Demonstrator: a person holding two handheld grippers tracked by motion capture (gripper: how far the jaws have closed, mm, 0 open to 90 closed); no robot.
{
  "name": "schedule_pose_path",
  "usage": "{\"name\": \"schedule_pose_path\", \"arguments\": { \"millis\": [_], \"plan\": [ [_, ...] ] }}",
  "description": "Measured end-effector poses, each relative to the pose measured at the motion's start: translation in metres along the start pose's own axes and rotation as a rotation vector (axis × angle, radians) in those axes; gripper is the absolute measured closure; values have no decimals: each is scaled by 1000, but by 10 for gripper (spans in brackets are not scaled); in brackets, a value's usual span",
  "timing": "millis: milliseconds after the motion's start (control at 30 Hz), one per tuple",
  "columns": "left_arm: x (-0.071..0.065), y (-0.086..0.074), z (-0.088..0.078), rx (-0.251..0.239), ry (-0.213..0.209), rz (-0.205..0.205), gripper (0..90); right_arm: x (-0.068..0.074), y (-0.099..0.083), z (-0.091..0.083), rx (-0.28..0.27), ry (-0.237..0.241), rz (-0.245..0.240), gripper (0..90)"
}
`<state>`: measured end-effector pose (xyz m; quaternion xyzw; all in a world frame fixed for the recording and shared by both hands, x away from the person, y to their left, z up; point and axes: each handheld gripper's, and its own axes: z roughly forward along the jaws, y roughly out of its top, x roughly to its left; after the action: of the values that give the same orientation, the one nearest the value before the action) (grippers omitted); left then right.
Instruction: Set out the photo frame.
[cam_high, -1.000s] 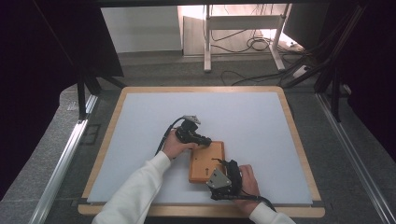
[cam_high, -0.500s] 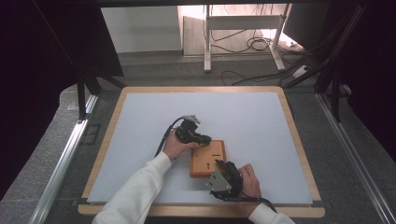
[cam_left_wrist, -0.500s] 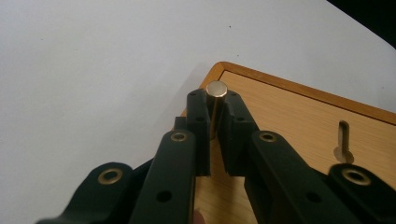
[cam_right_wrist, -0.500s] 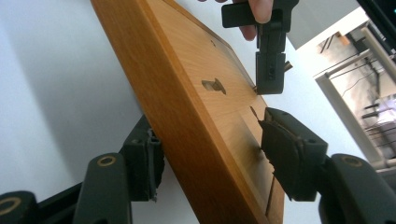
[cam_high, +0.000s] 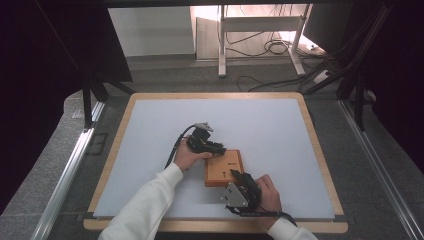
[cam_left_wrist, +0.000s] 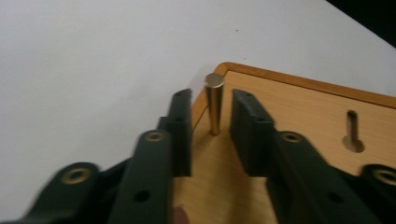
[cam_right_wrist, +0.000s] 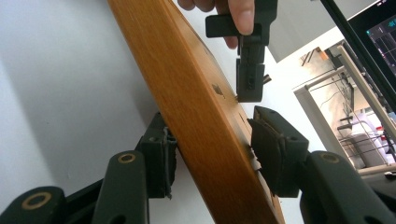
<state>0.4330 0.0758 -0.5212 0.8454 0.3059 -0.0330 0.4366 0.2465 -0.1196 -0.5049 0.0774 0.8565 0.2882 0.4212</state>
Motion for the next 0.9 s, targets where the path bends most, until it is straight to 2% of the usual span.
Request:
{"name": "schedule_pose_path", "arguments": {
  "millis": [100,300,433,600,767,900],
  "plan": [
    [3,-3,-12,-23,23,-11,574,0,0,0,1,3,-5,521],
    [3,-16,-43,-83,94,-13,484,-3,0,0,1,11,-5,524],
    [3,-31,-63,-105,123,-24,464,-6,1,-1,6,16,-5,530],
    [1,-51,-79,-108,152,-23,451,-10,3,-1,3,24,-17,546],
    [0,-70,-91,-100,163,-27,434,-15,8,0,1,30,-26,568],
    [-2,-84,-97,-78,195,-7,430,-22,12,1,-1,50,-23,582]
  ]
}}
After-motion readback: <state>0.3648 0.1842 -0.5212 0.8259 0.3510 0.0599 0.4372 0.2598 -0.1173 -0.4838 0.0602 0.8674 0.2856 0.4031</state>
